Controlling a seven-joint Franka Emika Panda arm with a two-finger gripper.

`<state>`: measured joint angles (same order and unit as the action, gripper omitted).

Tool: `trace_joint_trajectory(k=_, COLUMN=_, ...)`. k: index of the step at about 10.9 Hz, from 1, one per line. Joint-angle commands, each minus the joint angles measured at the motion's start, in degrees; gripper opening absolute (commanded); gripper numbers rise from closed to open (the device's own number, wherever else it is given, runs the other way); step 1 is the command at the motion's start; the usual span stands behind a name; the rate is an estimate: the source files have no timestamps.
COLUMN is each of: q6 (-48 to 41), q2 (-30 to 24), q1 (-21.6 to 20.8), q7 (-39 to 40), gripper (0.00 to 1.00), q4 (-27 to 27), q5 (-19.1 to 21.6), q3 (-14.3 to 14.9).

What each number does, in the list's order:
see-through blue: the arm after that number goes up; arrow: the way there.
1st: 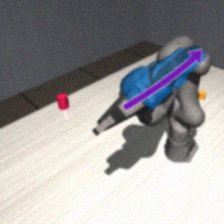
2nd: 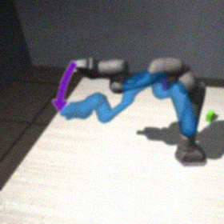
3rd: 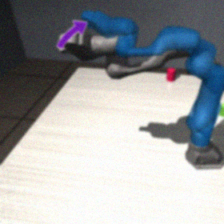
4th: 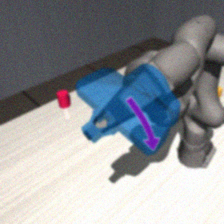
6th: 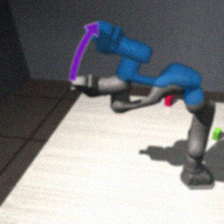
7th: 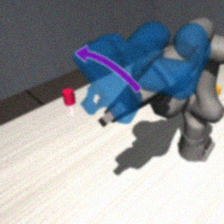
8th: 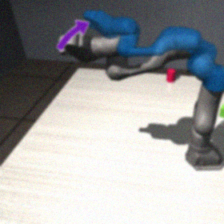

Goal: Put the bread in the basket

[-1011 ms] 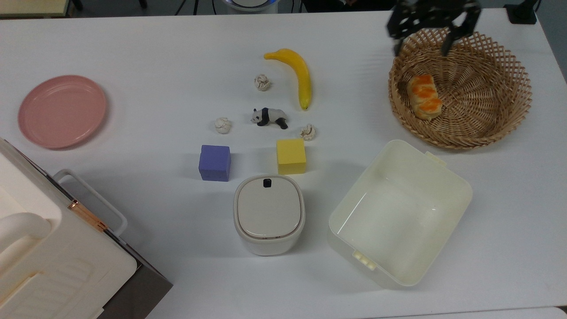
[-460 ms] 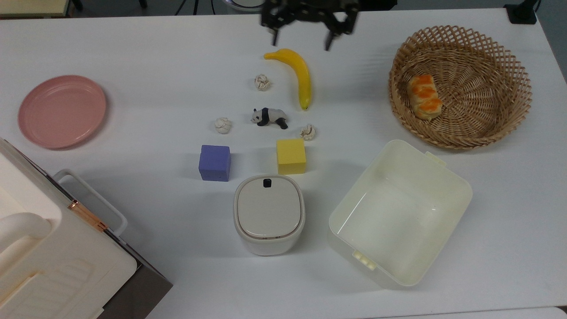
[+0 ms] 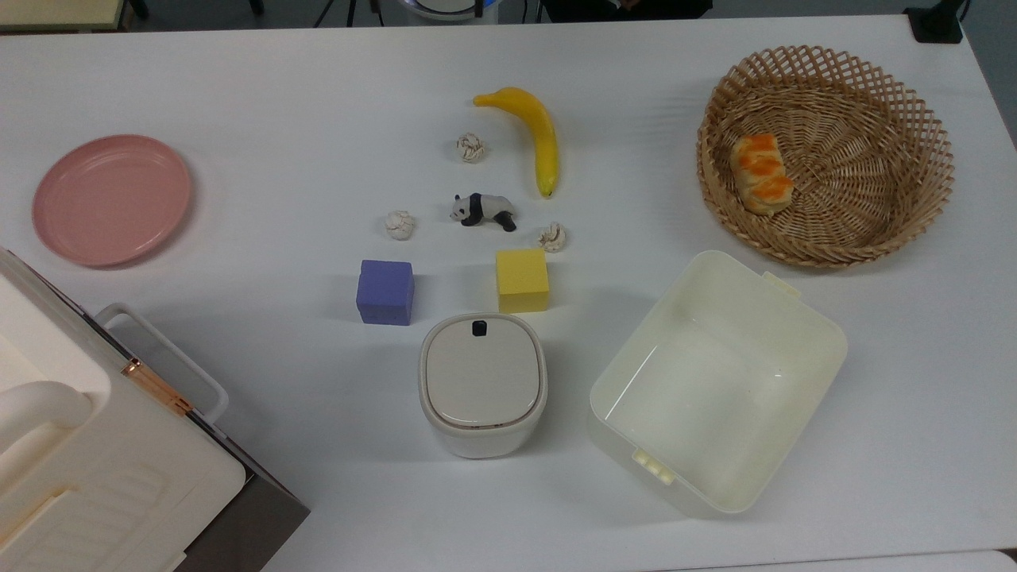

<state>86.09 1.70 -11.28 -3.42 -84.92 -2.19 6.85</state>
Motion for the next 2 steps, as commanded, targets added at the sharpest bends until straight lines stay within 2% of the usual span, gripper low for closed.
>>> trace_joint_trajectory(k=1, q6=-0.9, q2=-0.8, q1=0.7, q7=0.7, gripper=1.0, q4=-1.1, q5=0.9, q3=0.5)
trace_joint_trajectory(k=2, q6=-0.9, q2=-0.9, q1=1.1, q7=0.8, gripper=1.0, q4=-1.1, q5=0.9, q3=0.5)
